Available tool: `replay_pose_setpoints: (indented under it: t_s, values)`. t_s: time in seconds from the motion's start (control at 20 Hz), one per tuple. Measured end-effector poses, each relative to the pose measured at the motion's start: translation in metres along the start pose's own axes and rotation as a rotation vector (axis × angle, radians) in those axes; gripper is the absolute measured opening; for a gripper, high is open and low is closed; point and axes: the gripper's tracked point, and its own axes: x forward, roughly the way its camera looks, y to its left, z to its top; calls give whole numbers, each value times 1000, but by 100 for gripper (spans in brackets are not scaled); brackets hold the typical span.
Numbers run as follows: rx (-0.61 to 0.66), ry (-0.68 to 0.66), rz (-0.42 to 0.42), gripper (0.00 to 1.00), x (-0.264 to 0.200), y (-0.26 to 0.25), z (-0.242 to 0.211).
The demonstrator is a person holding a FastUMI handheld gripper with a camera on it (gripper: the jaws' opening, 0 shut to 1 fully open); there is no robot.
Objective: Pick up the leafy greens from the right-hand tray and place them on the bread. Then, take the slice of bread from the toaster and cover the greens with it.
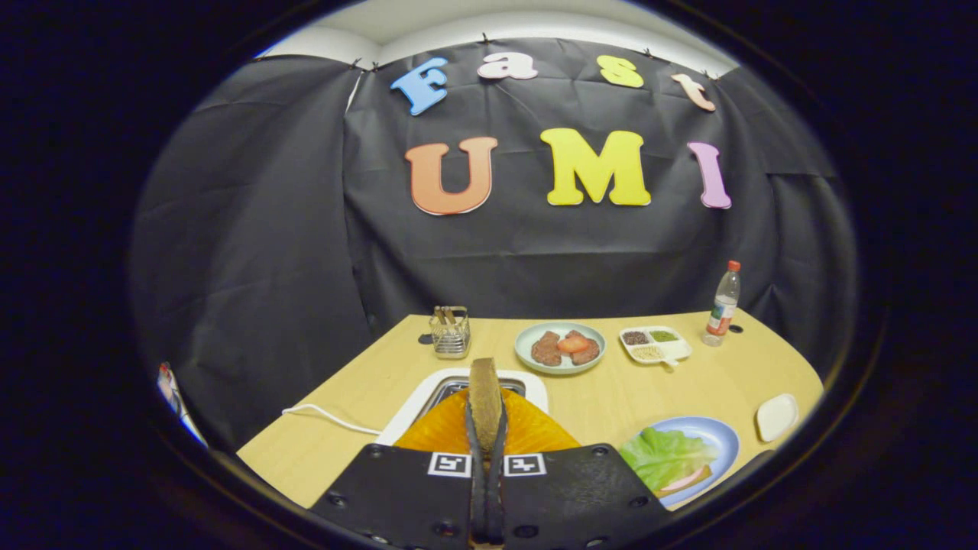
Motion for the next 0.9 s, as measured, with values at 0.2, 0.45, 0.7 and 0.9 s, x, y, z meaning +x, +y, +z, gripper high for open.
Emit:
replay_pose_setpoints:
  t_s: [0.2,0.45,0.7,0.9]
  values:
    - [51,-44,27,1,-16,-4,26]
    - [131,-122,57,1,-47,-19,72]
    - [138,-192,33,1,-75,-66,83]
    - [186,-177,-27,1,-81,-118,63]
